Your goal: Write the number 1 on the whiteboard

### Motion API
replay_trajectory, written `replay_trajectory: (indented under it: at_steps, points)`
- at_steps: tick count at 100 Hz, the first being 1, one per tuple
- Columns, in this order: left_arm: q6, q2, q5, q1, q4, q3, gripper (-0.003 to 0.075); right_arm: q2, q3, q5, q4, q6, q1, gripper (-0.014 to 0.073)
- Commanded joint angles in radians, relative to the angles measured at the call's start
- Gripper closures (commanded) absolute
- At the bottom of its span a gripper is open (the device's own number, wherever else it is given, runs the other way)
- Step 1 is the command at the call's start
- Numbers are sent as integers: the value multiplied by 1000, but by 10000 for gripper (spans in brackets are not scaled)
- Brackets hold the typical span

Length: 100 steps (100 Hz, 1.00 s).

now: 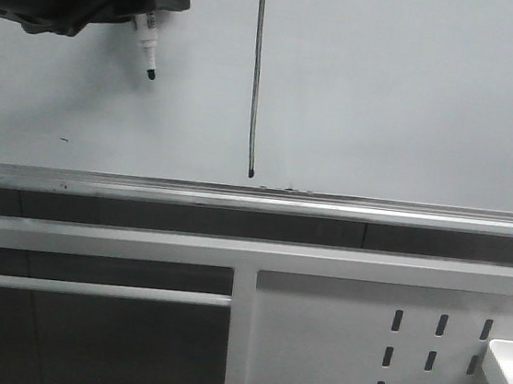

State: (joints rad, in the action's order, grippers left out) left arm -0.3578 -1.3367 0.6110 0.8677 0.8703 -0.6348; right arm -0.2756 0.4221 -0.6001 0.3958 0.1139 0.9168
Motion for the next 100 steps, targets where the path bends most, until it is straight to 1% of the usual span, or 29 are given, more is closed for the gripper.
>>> replay_trajectory:
  at_steps: [1, 15, 30, 42, 51, 57, 62, 67, 71, 72, 74, 79, 81, 83, 100]
  points:
    - [10, 20, 78, -3, -23, -35, 325, -6, 25, 77, 20, 2, -6, 642]
    - [8, 25, 79, -3, -23, -35, 321, -6, 25, 77, 20, 2, -6, 642]
    - [-14, 82, 40, 13, -23, -18, 288, -6, 25, 96, 27, 2, -6, 642]
    - [-92, 181, 34, 59, -8, 48, 289, 2, 25, 107, 44, 2, -6, 642]
    - [-144, 276, 34, 87, 49, 122, 290, 14, 25, 107, 58, 2, -6, 642]
    - [-151, 340, 34, 101, 87, 177, 302, 24, 25, 107, 66, 2, -6, 642]
    - [-151, 407, 31, 109, 91, 219, 339, 34, 25, 108, 68, 2, -6, 642]
    - [-152, 469, 17, 116, 91, 257, 410, 41, 25, 108, 68, 2, -6, 642]
    - [-153, 514, -3, 120, 91, 284, 499, 42, 25, 111, 68, 2, -6, 642]
    - [-155, 531, -10, 120, 91, 288, 533, 42, 25, 111, 68, 2, -6, 642]
    - [-156, 557, -20, 120, 89, 299, 568, 42, 25, 111, 68, 2, -6, 642]
    - [-160, 615, -55, 120, 85, 318, 712, 42, 25, 111, 68, 2, -6, 642]
    - [-163, 636, -64, 120, 80, 325, 745, 42, 25, 111, 68, 2, -6, 642]
    - [-163, 657, -75, 120, 72, 331, 736, 42, 25, 111, 68, 2, -6, 642]
    - [-165, 792, -157, 120, 61, 341, 740, 42, 25, 111, 68, 2, -6, 642]
